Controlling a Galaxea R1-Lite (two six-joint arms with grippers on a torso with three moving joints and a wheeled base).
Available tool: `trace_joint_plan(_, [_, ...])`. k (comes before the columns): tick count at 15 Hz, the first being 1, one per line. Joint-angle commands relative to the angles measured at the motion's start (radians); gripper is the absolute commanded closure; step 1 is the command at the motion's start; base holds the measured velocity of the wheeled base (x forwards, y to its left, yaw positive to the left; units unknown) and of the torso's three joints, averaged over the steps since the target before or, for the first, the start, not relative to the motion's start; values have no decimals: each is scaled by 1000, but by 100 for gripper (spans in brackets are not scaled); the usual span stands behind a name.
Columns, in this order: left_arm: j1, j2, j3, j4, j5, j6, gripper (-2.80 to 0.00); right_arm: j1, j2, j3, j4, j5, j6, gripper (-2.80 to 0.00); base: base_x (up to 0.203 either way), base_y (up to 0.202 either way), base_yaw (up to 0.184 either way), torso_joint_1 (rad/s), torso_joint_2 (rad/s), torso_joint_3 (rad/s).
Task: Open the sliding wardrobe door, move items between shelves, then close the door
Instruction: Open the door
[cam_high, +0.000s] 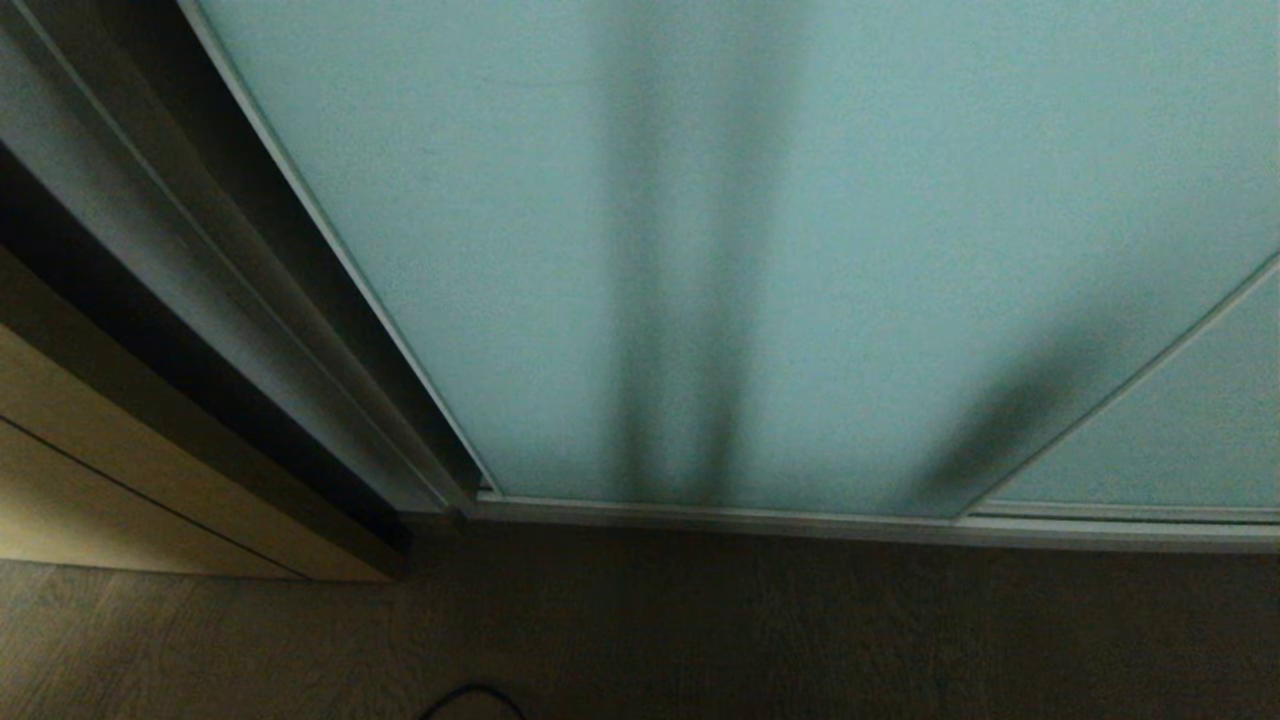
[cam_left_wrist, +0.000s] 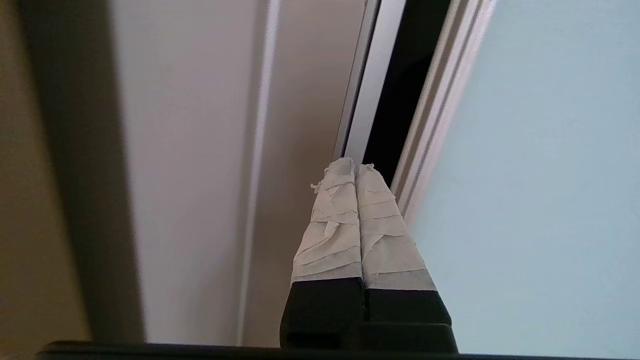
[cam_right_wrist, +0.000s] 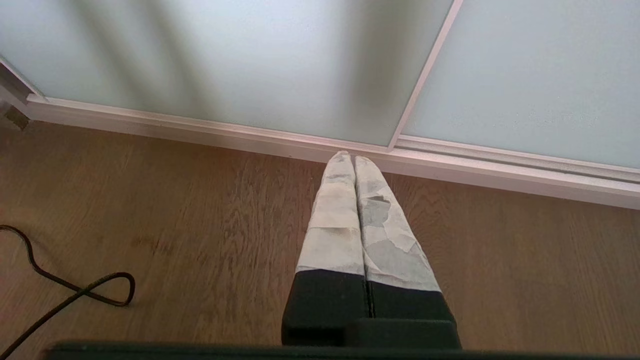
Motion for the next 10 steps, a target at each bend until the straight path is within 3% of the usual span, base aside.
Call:
trace_joint_plan(1, [1, 69, -42, -5, 3, -1, 0, 0, 1, 0, 0, 1, 0, 0, 0, 0, 0, 0, 0, 0])
trace_joint_plan(10, [-4, 215, -118, -10, -24, -46, 0, 0, 1, 1, 0, 1, 0, 0, 0, 0, 0, 0, 0, 0])
